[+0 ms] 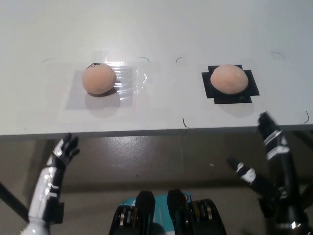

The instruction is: Use both hands to push two dumpling toys together to the middle

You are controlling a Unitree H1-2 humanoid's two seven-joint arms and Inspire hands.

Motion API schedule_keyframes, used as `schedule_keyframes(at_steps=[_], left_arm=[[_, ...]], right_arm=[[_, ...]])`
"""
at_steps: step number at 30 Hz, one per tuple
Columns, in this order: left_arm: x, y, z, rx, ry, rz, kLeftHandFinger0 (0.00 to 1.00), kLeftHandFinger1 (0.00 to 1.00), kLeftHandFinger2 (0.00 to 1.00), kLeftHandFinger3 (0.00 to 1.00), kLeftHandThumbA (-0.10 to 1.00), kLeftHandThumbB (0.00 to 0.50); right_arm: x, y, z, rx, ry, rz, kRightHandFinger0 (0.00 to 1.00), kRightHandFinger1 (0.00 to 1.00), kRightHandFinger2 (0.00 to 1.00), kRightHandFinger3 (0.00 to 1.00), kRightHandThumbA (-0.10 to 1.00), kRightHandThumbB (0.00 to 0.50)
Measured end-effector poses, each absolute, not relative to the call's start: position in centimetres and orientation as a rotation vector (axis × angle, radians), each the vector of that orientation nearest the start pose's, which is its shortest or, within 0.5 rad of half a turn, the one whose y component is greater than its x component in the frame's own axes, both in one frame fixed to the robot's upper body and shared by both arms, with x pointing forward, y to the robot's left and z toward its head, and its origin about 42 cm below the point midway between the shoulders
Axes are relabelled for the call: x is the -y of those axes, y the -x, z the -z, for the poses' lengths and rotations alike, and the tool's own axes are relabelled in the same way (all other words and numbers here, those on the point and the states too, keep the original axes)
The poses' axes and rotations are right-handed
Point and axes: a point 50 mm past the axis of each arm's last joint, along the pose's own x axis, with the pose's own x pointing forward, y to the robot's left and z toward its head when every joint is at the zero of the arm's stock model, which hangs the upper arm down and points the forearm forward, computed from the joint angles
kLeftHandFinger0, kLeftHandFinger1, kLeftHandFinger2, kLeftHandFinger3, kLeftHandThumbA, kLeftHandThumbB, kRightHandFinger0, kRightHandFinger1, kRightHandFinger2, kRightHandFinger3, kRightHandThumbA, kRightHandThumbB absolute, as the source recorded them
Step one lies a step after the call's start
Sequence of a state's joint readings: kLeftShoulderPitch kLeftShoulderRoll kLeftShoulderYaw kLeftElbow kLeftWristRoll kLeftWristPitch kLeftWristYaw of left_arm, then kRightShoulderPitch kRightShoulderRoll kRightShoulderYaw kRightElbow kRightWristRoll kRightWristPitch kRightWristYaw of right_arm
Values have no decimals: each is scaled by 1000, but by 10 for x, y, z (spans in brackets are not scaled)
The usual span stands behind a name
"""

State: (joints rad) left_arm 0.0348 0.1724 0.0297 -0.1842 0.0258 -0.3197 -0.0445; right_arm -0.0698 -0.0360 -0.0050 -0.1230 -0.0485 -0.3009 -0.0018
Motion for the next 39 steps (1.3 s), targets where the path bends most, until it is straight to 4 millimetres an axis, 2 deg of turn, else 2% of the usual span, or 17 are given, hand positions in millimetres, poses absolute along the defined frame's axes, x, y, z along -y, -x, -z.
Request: schedule_keyframes(at_steps=[2,4,6,10,14,17,18,20,23,24,28,29,30,32,33,37,39], left_arm=[[-273,-276,-177,508,-249,58,1000,1000,1000,1000,1000,311],[-279,-284,-187,530,-269,67,1000,1000,1000,1000,1000,308],[-284,-294,-199,555,-290,77,1000,1000,1000,1000,1000,312],[-294,-317,-228,616,-323,85,1000,1000,1000,1000,1000,318],[-304,-341,-239,619,-333,83,1000,1000,1000,1000,1000,309],[-315,-362,-239,584,-341,81,1000,1000,1000,1000,1000,314],[-318,-368,-238,572,-341,78,1000,1000,1000,1000,1000,313],[-325,-386,-238,544,-340,75,1000,1000,1000,1000,1000,308],[-329,-407,-244,525,-332,77,1000,1000,1000,1000,1000,302],[-329,-420,-250,519,-326,80,1000,1000,1000,1000,1000,309],[-326,-448,-270,515,-323,86,1000,1000,1000,1000,1000,322],[-325,-457,-275,506,-326,88,1000,1000,1000,1000,1000,357],[-324,-463,-279,503,-330,90,1000,1000,1000,1000,1000,362],[-322,-478,-284,477,-358,99,1000,1000,1000,1000,1000,338],[-321,-483,-285,466,-374,103,1000,1000,1000,1000,1000,320],[-315,-501,-286,416,-454,127,1000,1000,1000,1000,1000,325],[-311,-507,-286,399,-497,138,1000,1000,1000,1000,1000,326]], right_arm=[[229,-308,-185,527,128,-24,1000,1000,1000,1000,1000,298],[239,-315,-193,532,158,-26,1000,1000,1000,1000,1000,246],[249,-323,-202,534,180,-25,1000,1000,1000,1000,1000,221],[268,-347,-222,556,222,-18,1000,1000,1000,1000,1000,210],[283,-368,-225,528,236,2,1000,1000,1000,1000,1000,231],[292,-385,-221,484,239,20,1000,1000,1000,1000,1000,269],[294,-390,-220,472,239,24,1000,1000,1000,1000,1000,266],[296,-402,-221,456,233,26,1000,1000,1000,1000,1000,262],[297,-417,-225,441,222,22,1000,1000,1000,1000,1000,288],[297,-428,-228,428,219,19,1000,1000,1000,1000,1000,289],[298,-458,-237,398,205,18,1000,1000,1000,1000,1000,288],[297,-467,-241,391,199,16,1000,1000,1000,1000,1000,299],[297,-475,-245,385,195,15,1000,1000,1000,1000,1000,299],[296,-490,-249,359,191,15,1000,1000,1000,1000,1000,300],[296,-496,-250,346,189,16,1000,1000,1000,1000,1000,306],[293,-519,-253,289,177,19,1000,1000,1000,1000,1000,255],[291,-528,-254,262,174,19,1000,1000,1000,1000,1000,276]])
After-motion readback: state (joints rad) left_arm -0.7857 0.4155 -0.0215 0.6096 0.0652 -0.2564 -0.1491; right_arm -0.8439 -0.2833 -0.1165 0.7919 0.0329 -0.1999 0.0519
